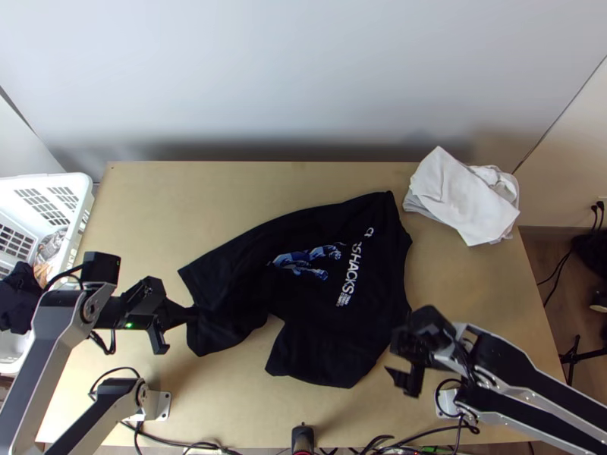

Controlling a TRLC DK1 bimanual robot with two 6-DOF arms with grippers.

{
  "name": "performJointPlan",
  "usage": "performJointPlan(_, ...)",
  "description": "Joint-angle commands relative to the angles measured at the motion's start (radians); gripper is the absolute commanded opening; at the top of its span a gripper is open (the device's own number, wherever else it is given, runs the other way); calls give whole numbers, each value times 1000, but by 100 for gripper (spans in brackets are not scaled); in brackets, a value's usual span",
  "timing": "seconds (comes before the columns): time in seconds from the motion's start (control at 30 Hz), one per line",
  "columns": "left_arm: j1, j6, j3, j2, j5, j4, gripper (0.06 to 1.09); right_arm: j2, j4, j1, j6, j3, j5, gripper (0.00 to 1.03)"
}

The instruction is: Fold the t-shirt

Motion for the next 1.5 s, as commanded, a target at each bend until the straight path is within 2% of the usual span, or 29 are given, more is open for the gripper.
performJointPlan(0.0,14,4,-10,84,3,41,9,-101,-59,143,-101,-59,12,98)
performJointPlan(0.13,14,-14,-13,92,3,71,9,-118,1,175,-172,-105,16,98)
performJointPlan(0.33,14,-37,-18,92,3,91,9,-83,213,177,-282,-186,78,98)
performJointPlan(0.53,14,-63,-12,89,3,103,9,-2,379,172,-279,-218,78,98)
performJointPlan(0.67,14,-65,-10,90,3,111,9,100,466,167,-179,-207,76,97)
performJointPlan(0.7,14,-66,-10,90,3,114,9,123,471,163,-147,-200,76,91)
performJointPlan(0.73,13,-69,-9,92,3,117,9,140,474,161,-129,-197,75,80)
performJointPlan(0.83,14,-81,-7,92,1,134,9,121,521,160,-69,-197,56,24)
performJointPlan(0.87,14,-83,-6,92,1,136,9,109,563,158,-55,-206,50,13)
performJointPlan(0.93,14,-81,-1,93,1,136,9,117,609,138,-8,-207,49,4)
performJointPlan(1.07,14,-83,13,99,0,133,9,140,618,105,103,-190,49,3)
performJointPlan(1.2,40,-77,76,96,0,82,9,89,488,82,224,-60,9,3)
performJointPlan(1.33,51,-88,206,96,4,24,9,95,432,-72,249,99,-76,3)
performJointPlan(1.47,51,-203,401,118,35,34,9,161,435,-227,256,288,-96,3)
